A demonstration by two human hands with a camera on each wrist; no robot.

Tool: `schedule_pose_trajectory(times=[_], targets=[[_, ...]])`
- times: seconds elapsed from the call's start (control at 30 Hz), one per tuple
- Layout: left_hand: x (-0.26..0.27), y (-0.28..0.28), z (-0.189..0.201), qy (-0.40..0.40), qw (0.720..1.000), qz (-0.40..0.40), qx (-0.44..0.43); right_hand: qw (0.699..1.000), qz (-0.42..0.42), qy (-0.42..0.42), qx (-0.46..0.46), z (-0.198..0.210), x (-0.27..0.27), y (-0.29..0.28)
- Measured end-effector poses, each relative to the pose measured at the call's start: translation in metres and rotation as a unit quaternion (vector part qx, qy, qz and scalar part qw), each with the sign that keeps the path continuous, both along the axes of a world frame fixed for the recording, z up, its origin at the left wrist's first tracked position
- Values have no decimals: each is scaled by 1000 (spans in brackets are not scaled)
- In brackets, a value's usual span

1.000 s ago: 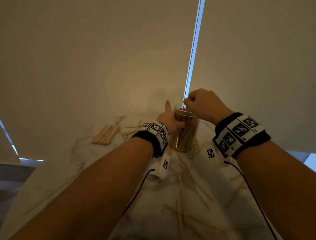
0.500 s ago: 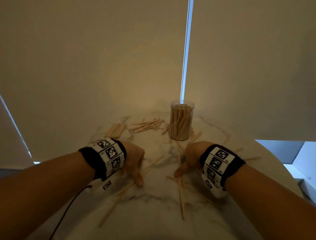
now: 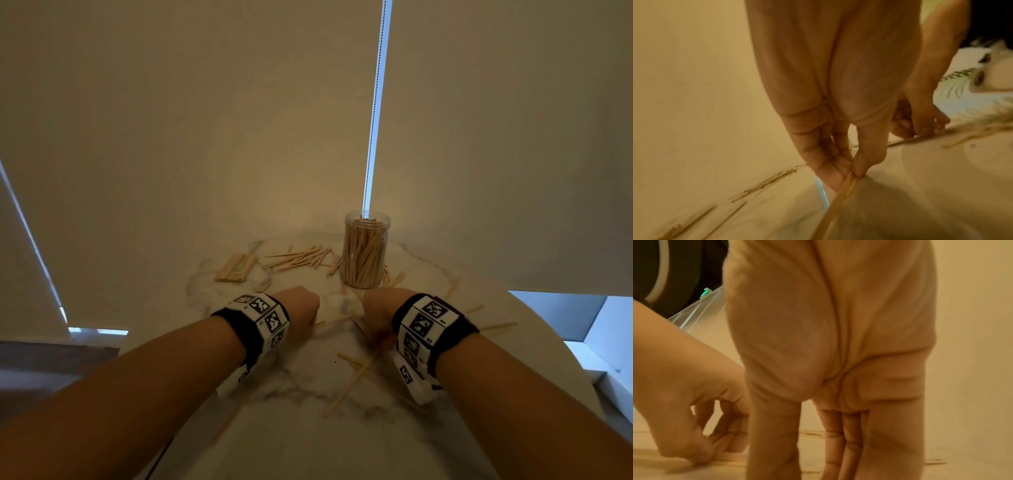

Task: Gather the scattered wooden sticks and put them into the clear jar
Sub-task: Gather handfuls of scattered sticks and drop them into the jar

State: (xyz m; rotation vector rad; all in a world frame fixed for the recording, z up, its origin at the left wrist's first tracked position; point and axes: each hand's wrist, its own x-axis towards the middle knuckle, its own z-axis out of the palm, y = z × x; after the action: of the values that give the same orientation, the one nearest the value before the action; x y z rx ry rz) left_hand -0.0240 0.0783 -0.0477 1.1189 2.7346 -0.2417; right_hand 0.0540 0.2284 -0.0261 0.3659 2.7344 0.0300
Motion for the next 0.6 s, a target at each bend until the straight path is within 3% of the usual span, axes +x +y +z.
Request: schedule_pose_trajectory(times=[0.3,0.4,0.47,0.6], targets=[[-6,16,-5,-21,1000,9,1,997,28,-25,61,-7,-6,7],[-12,10,-3,-46,992,42,105,999,-6,34,0,-1,-5,24],[-13,8,3,-69,975,50,205,990,-53,88,-93,5,-4,35],[-2,13,22,-125,912,86,382,936,-79,207,-272,23,-1,39]])
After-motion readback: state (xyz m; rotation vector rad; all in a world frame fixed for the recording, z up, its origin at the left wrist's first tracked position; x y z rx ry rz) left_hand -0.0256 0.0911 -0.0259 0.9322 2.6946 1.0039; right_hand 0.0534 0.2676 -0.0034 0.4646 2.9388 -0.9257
